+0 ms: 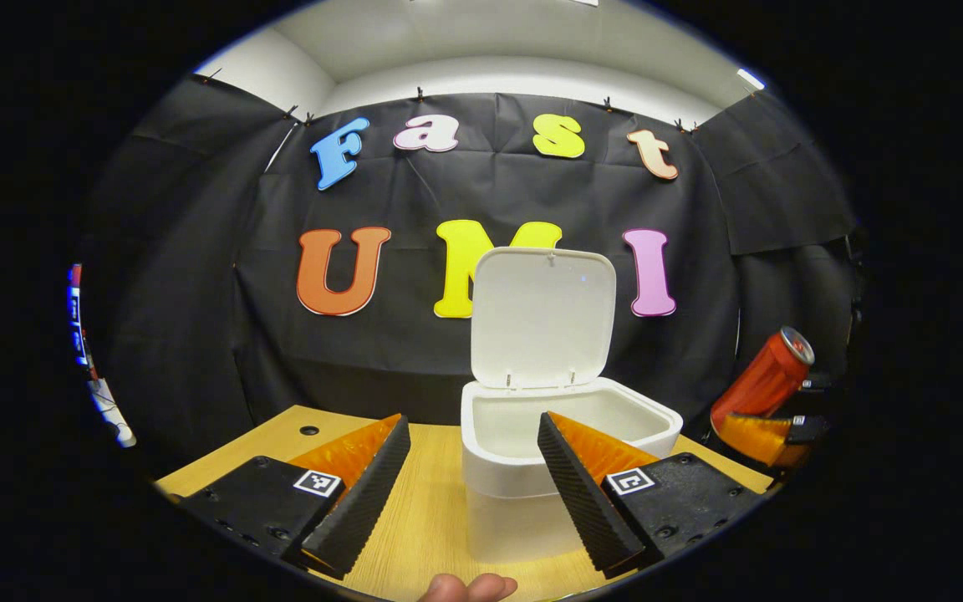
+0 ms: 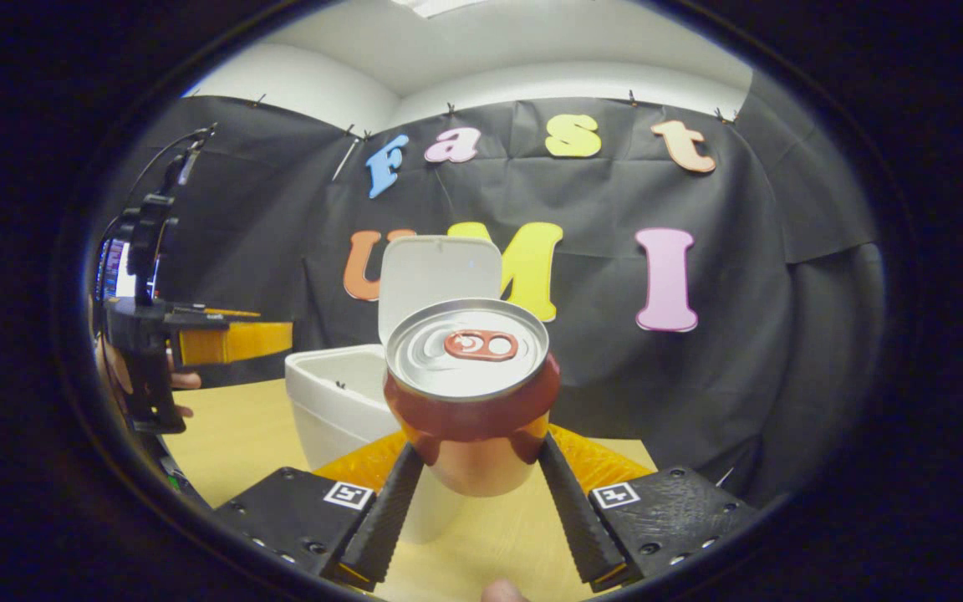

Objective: Press the lid of the desktop garbage bin to open it, pick up the crumpled paper on the desktop and throw it into the bin, then pick up the pop can on the desktop and drop it into the bin, and finally close the garbage bin lid.

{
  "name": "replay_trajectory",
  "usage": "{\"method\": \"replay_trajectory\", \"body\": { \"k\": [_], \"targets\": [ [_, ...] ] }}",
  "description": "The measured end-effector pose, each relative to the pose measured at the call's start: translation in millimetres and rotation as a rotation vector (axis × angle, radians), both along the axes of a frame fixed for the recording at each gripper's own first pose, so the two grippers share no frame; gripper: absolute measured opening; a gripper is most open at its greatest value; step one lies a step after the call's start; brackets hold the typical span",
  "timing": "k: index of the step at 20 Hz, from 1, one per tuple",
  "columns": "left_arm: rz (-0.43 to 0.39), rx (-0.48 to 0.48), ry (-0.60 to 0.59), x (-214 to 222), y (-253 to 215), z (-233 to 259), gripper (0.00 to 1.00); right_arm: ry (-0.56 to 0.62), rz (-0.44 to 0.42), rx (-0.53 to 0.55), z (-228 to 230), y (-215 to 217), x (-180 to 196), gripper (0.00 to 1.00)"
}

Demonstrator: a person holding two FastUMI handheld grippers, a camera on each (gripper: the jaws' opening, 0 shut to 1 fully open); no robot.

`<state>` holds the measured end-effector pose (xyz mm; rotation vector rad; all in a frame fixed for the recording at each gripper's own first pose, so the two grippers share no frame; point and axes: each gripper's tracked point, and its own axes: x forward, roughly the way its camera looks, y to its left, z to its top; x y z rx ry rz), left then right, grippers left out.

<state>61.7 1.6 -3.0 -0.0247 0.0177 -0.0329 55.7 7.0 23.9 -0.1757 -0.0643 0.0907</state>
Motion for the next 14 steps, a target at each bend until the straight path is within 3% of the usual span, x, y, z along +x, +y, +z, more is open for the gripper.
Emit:
{"method": "replay_trajectory", "body": {
  "k": [6,14],
  "targets": [
    [0.042,0.007,0.014,-22.2,25.8,-15.9,0.99,-0.059,0.038,-0.041,33.0,39.1,49.3,0.80],
    [0.087,-0.010,0.015,-35.4,54.6,-25.0,0.99,0.027,0.080,-0.030,19.4,74.6,88.8,0.80]
  ]
}}
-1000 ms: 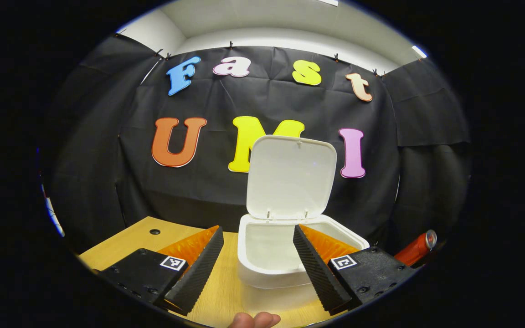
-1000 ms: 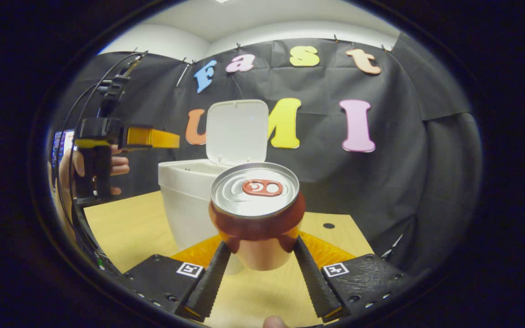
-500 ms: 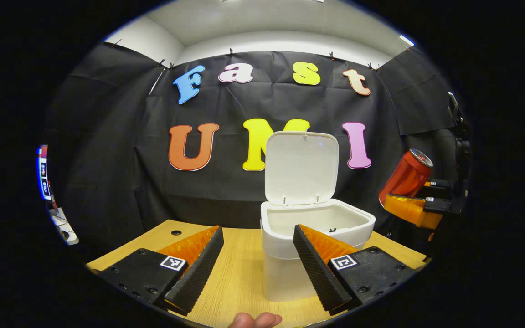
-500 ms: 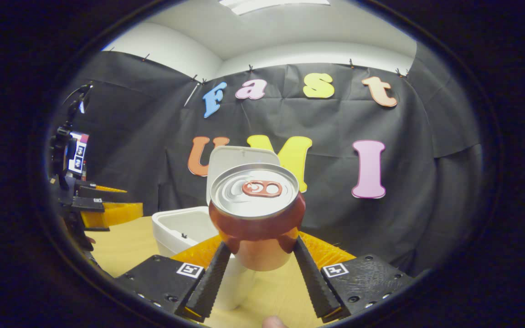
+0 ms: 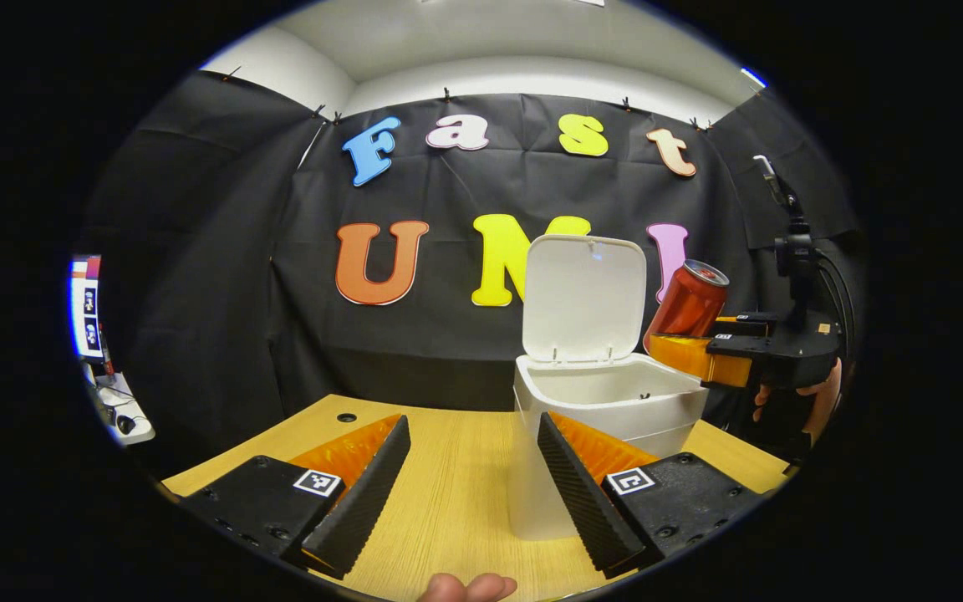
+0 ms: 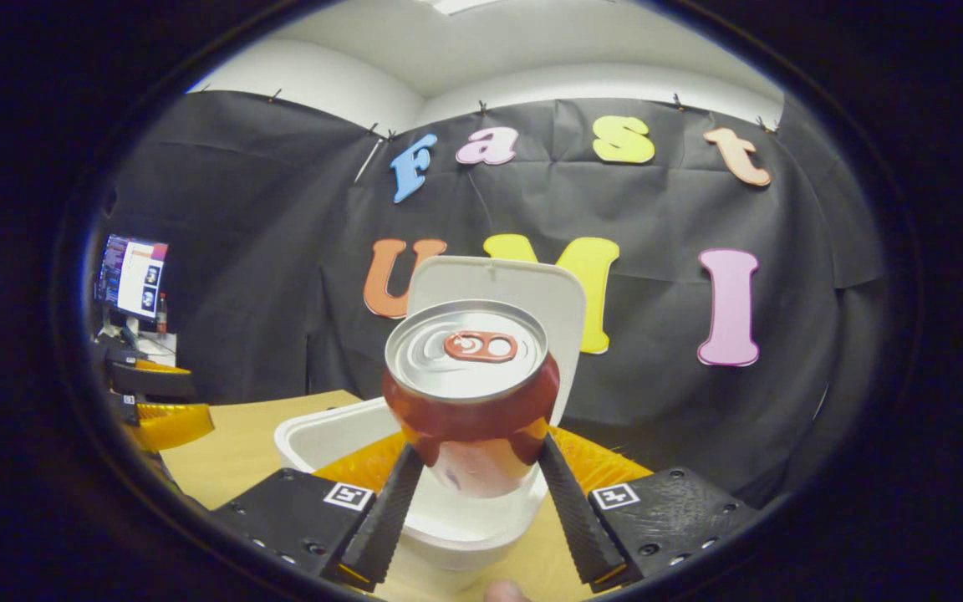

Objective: Press the lid of the desktop garbage bin to open it, pick up the crumpled paper on the desktop and throw it into the bin, then pick up the pop can on the desktop and drop it into the bin, and finally close the garbage bin lid.

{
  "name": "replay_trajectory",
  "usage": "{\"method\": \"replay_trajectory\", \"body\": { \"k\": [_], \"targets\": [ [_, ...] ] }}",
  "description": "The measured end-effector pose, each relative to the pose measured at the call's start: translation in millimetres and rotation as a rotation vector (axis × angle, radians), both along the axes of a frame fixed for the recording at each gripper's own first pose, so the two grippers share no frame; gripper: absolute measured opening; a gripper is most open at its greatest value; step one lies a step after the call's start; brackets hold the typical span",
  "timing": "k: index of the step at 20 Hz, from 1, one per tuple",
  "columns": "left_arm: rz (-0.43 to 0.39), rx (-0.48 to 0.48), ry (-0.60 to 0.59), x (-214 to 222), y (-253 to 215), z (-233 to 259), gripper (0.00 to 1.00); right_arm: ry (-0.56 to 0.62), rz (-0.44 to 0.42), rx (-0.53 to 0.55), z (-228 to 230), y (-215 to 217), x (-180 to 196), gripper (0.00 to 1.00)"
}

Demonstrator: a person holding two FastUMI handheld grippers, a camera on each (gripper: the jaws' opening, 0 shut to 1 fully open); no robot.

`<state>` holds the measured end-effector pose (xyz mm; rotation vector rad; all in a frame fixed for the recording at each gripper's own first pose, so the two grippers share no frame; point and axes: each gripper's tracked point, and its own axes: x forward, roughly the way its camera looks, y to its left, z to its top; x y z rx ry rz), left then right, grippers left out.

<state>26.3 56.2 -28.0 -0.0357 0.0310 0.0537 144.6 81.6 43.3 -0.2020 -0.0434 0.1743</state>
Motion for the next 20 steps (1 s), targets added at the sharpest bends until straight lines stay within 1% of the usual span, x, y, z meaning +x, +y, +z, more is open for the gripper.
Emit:
{"method": "replay_trajectory", "body": {
  "k": [5,11,15,16,20],
  "targets": [
    [0.010,-0.018,0.004,1.8,5.1,-2.5,0.99,0.033,-0.011,-0.016,-2.6,1.9,6.3,0.80],
    [0.003,-0.006,0.003,2.6,0.7,0.0,0.99,0.061,-0.008,-0.007,-7.2,4.4,11.1,0.81],
    [-0.002,0.003,-0.001,2.5,-2.1,1.2,0.99,0.074,-0.025,-0.026,-10.4,3.7,14.7,0.82],
    [-0.002,0.005,-0.003,2.4,-1.9,2.9,0.99,0.074,-0.027,-0.031,-11.4,4.4,15.2,0.87],
    [0.000,0.005,-0.006,1.0,0.1,2.2,0.99,0.058,-0.037,-0.041,-8.0,3.9,13.9,0.88]
  ]
}}
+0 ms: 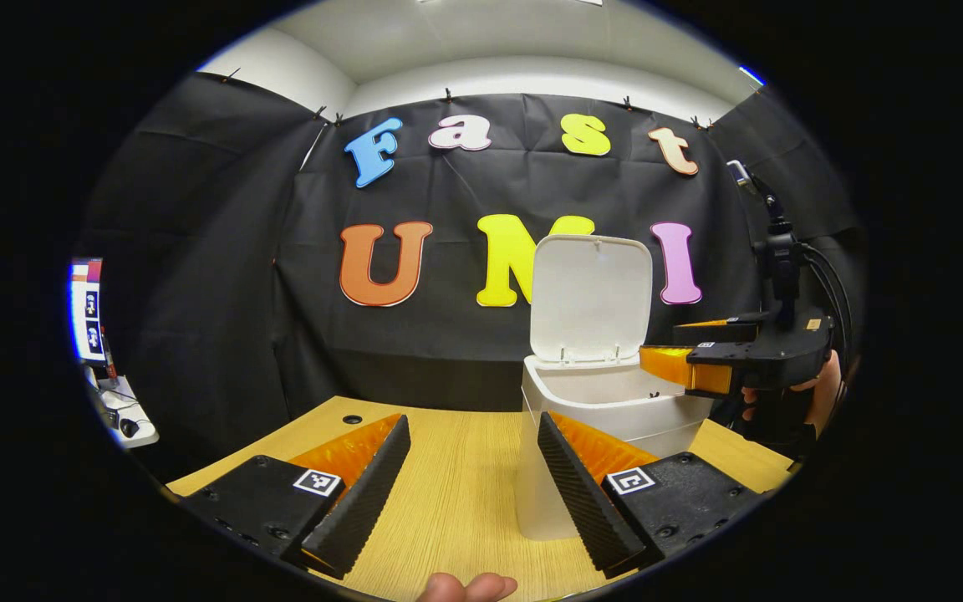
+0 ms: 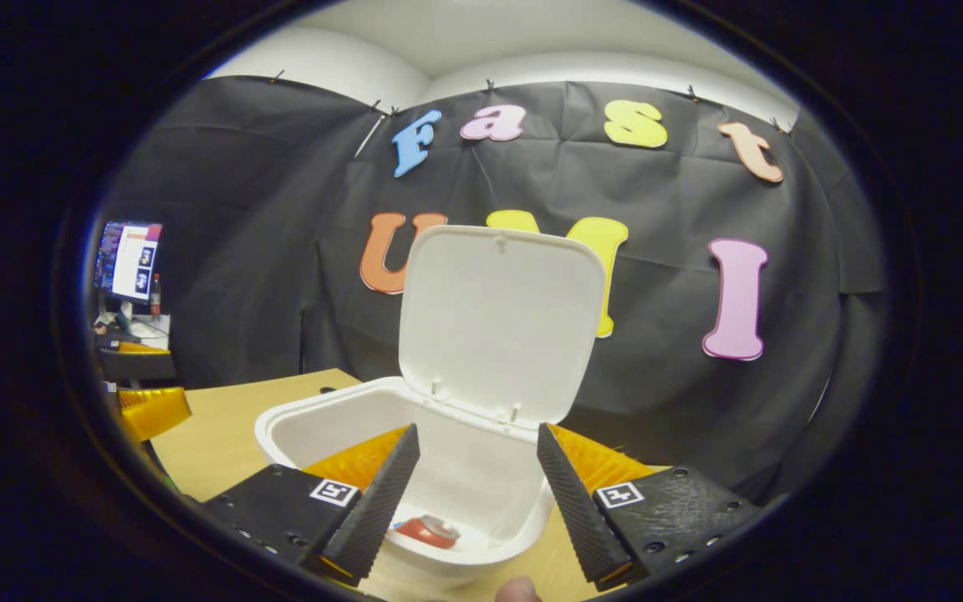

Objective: Press the lid of the desktop garbage bin to open it, pick up the crumpled paper on the desktop and throw it into the bin, then pick up the pop can on the desktop and drop it into the bin, and finally close the garbage bin lid.

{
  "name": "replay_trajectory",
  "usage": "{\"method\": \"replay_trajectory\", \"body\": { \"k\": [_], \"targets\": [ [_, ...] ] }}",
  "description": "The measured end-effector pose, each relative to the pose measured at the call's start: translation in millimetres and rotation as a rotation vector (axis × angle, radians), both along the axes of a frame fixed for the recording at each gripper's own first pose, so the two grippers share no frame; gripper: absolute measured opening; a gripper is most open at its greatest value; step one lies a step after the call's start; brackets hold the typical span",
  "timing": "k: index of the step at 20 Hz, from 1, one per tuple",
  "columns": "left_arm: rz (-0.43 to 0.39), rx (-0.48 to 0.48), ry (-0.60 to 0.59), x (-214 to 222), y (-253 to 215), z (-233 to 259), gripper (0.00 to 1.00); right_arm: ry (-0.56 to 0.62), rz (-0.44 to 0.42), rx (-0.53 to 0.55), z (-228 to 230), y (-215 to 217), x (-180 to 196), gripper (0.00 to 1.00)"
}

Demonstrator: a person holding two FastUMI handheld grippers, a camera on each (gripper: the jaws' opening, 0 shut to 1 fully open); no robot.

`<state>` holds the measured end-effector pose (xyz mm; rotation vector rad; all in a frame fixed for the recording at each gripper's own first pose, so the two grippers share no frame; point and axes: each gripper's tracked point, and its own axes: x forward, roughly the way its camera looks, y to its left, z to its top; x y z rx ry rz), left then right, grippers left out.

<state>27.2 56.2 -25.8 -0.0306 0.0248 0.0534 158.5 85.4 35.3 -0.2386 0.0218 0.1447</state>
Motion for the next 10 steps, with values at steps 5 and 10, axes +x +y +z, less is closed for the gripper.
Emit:
{"method": "replay_trajectory", "body": {
  "k": [5,10],
  "targets": [
    [0.001,-0.002,0.001,-1.0,2.0,-3.7,0.99,-0.073,-0.016,0.060,23.7,-1.4,-9.7,0.92],
    [-0.003,-0.007,-0.001,-3.3,3.1,-2.5,0.99,-0.223,-0.066,0.075,73.4,-7.2,-9.8,0.96]
  ]
}}
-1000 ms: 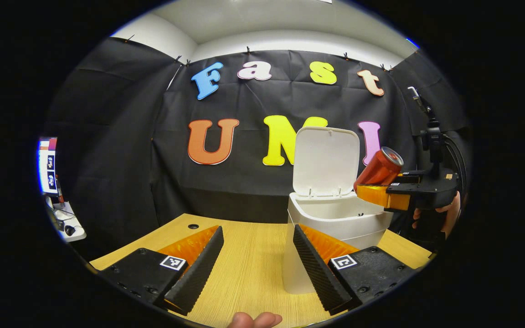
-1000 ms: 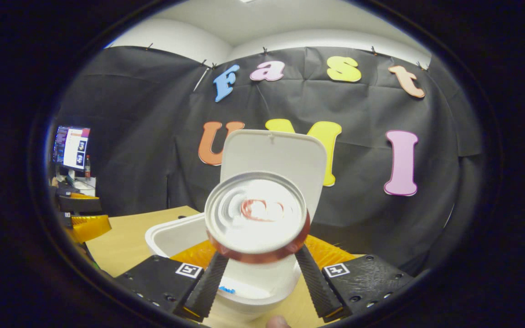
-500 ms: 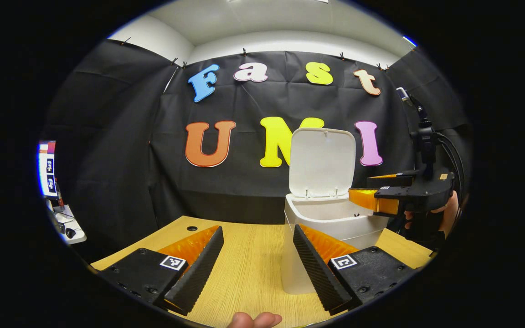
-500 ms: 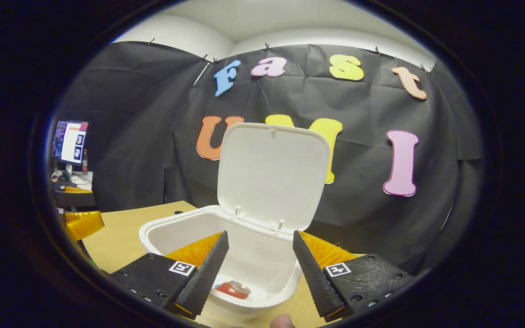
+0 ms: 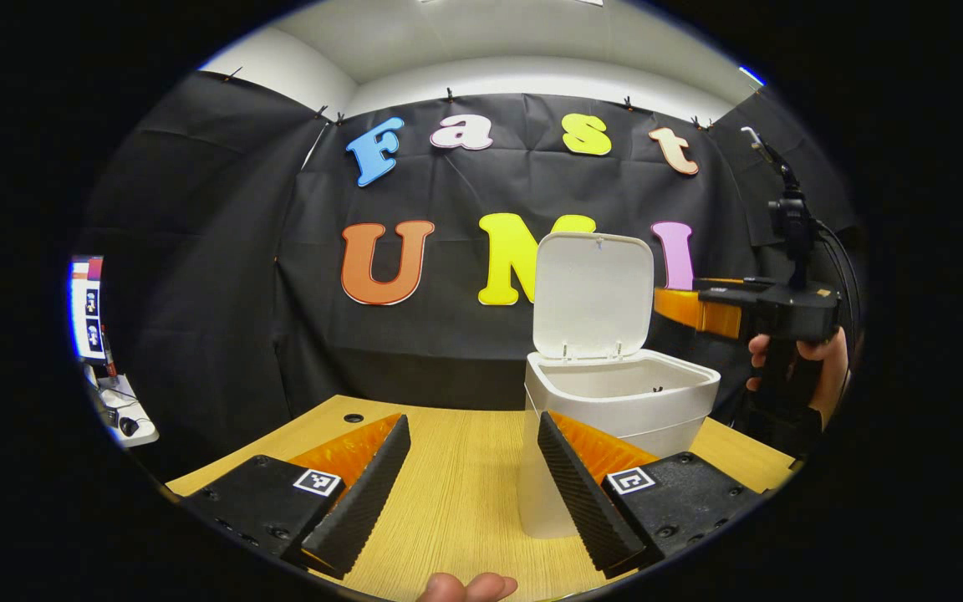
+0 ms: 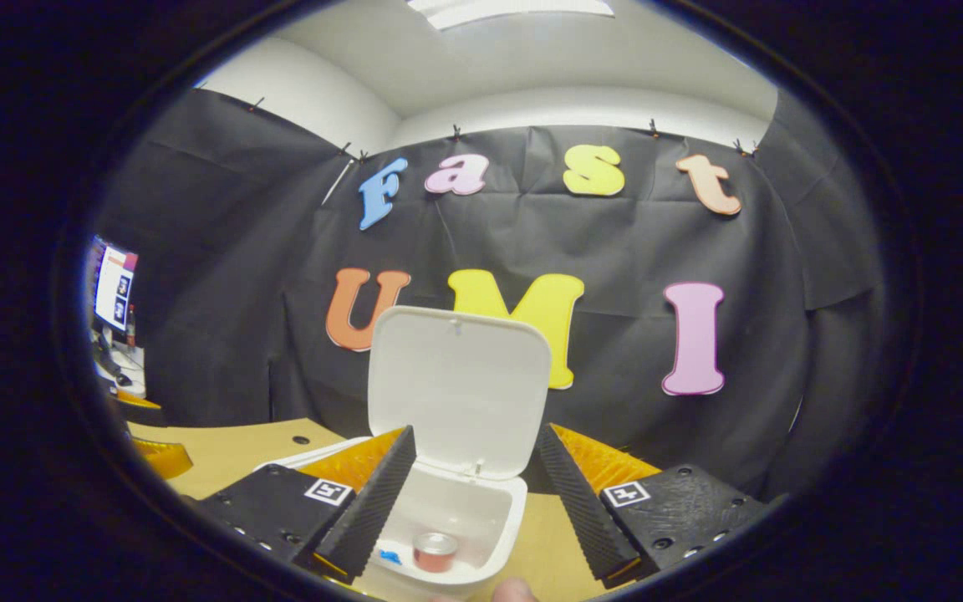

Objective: Press the lid of the desktop garbage bin to open it, pick up the crumpled paper on the desktop and throw it into the bin, then pick up the pop can on the desktop and drop it into the bin, and finally close the garbage bin lid.

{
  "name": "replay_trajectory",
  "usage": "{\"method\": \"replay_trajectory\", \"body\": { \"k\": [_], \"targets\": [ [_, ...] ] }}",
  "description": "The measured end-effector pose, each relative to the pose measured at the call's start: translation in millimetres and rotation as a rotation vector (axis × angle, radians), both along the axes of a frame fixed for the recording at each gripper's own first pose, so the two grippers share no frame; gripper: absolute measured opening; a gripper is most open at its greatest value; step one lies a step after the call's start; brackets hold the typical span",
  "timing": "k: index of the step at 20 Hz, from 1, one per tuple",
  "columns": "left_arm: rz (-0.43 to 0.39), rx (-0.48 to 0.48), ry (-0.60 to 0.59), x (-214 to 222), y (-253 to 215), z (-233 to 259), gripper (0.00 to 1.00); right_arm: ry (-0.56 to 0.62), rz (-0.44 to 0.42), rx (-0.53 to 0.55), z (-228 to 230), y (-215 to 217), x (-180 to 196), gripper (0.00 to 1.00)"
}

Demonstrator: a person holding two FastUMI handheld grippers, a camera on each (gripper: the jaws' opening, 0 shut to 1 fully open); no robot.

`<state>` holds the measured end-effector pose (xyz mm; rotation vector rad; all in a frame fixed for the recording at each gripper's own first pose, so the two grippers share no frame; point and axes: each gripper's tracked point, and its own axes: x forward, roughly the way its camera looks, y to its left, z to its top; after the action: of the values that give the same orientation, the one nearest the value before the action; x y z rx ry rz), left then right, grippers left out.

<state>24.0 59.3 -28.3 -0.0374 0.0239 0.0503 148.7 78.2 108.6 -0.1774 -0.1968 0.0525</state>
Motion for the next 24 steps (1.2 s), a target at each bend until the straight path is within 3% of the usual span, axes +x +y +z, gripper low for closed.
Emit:
{"method": "replay_trajectory", "body": {
  "k": [6,7,9,10,14,18,20,22,24],
  "targets": [
    [-0.009,-0.016,-0.018,-3.1,-3.2,9.6,0.99,-0.081,-0.027,-0.018,42.6,-3.4,18.3,0.92],
    [-0.009,-0.020,-0.016,-3.1,-4.6,8.7,0.99,-0.071,-0.026,-0.017,39.8,-4.9,22.9,0.96],
    [-0.020,-0.036,-0.011,-7.0,-10.3,3.3,0.99,-0.019,-0.001,-0.013,23.8,-8.4,29.6,0.93],
    [-0.031,-0.041,-0.010,-7.2,-14.4,2.4,0.99,-0.007,-0.013,-0.015,23.5,-19.8,32.6,0.97],
    [-0.061,-0.046,0.004,-10.6,-25.9,-7.8,0.99,-0.018,-0.069,0.078,31.7,-61.8,27.7,0.93],
    [-0.047,-0.070,0.023,-22.2,-22.1,-15.2,0.99,-0.064,-0.072,0.074,35.8,-61.8,18.6,0.93],
    [-0.040,-0.074,0.028,-32.9,-21.7,-19.1,0.99,-0.046,-0.054,0.072,24.8,-58.5,18.5,0.98],
    [-0.040,-0.069,0.033,-43.7,-24.3,-24.3,0.99,-0.027,-0.055,0.059,12.3,-61.8,13.8,0.89],
    [-0.039,-0.074,0.027,-54.1,-24.8,-23.7,0.99,-0.018,-0.058,0.045,5.4,-62.3,5.1,0.97]
  ]
}}
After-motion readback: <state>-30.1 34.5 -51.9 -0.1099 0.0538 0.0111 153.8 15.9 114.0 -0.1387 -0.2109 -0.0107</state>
